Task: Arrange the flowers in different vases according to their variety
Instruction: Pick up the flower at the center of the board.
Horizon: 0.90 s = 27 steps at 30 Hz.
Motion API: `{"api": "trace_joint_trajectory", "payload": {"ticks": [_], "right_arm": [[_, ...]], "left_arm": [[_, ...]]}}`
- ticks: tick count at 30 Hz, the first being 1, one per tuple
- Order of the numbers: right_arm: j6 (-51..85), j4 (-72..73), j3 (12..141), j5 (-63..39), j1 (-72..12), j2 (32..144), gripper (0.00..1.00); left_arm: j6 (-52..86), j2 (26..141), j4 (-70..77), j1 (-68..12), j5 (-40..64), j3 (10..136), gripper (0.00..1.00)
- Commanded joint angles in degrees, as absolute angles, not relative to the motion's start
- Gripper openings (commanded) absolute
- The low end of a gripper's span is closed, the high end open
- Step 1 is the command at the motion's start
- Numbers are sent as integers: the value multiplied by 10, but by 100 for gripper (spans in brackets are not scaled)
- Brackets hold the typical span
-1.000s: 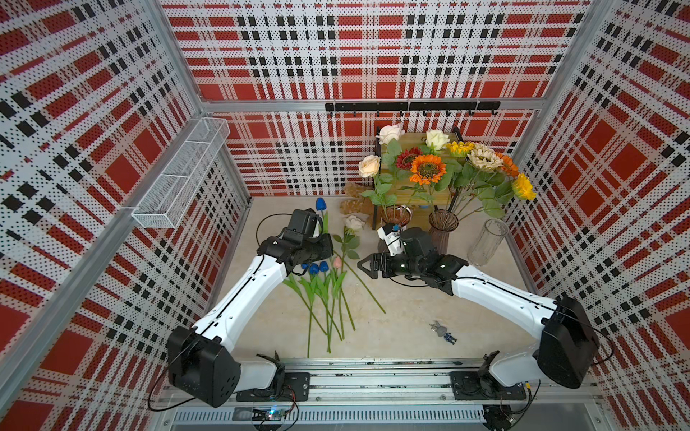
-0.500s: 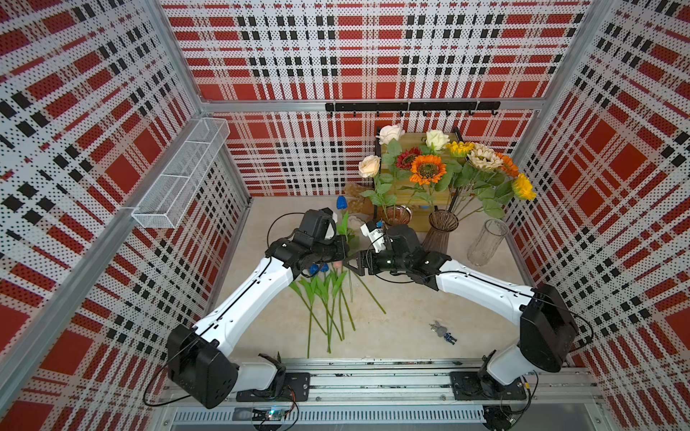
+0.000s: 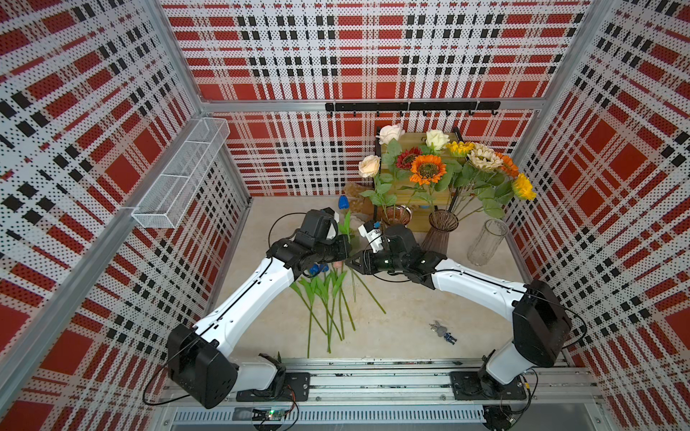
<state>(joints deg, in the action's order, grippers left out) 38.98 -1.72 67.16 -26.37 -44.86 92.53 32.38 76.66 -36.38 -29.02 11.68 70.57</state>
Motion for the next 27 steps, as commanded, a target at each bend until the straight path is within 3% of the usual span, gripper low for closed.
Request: {"api": "trace_joint_trajectory", "payload": {"ticks": [1, 2, 3, 7, 18, 27], "right_arm": [[399, 4, 694, -270, -451, 929, 12], [401, 5, 695, -269, -452, 928, 5], [402, 6, 696, -268, -452, 927, 0], [402, -4, 704, -259, -453, 924, 0], [304, -153, 786, -111, -450, 882, 0], [203, -177, 789, 26, -451, 732, 0]], "left_arm": [[322, 755, -345, -289, 130, 715, 16], [321, 754, -346, -285, 132, 716, 31], [320, 753, -346, -282, 133, 717, 38], [318, 734, -348, -254, 137, 708, 52], [299, 660, -453, -112, 156, 565, 57], [299, 673, -475, -109, 99, 462, 56]]}}
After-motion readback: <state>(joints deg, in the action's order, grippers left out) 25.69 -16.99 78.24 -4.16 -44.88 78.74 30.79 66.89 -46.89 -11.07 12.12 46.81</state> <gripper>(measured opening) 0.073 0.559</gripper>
